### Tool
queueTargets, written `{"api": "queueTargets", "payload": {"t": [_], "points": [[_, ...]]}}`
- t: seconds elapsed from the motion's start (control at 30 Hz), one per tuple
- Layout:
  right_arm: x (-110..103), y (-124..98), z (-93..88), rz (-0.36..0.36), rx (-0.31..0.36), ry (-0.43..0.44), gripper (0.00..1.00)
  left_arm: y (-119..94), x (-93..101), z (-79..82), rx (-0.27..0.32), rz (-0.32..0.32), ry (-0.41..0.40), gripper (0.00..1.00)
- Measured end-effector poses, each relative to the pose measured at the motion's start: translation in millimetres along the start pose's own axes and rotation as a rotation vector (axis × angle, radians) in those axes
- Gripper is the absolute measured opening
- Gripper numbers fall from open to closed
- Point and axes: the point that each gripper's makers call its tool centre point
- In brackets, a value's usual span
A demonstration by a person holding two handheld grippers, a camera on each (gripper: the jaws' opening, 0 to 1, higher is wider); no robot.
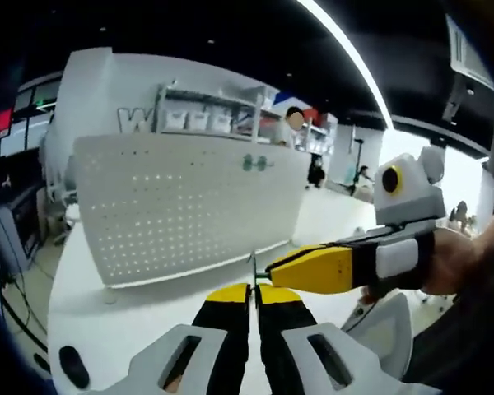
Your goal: Insert the hook assembly into the mounting plate slot until the hook locks in place.
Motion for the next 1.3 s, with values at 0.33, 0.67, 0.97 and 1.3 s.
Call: {"api": "queueTargets", "payload": {"t": [0.33, 0.67, 0.97, 1.3], "points": [[9, -1, -0.7, -0.031, 0.007, 0.043, 0.02, 7, 5.2, -1.0, -0.015, -0.006, 0.033, 0.01], [12, -4, 1.2, -0.046, 0.024, 0.054, 0.0, 9, 8.9, 0.9, -0.011, -0.028, 0.012, 0.02], [14, -5, -5.5, -0.055, -0.002, 0.028, 0.0, 12, 12.7, -5.7, -0.036, -0.047, 0.09, 0.04], [13, -12, -4.2, -0.064, -0.008, -0.004, 0.0, 10, 23.6, -6.4, -0.025, -0.126, 0.062, 0.17]]}}
Point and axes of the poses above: the point that each gripper's makers call its tool centre point, and the gripper's own axes: y roughly forward along the fingers, x roughly to its right, z roughly out of its top, and after that the axes turned 7 degrees about -x, right-handed
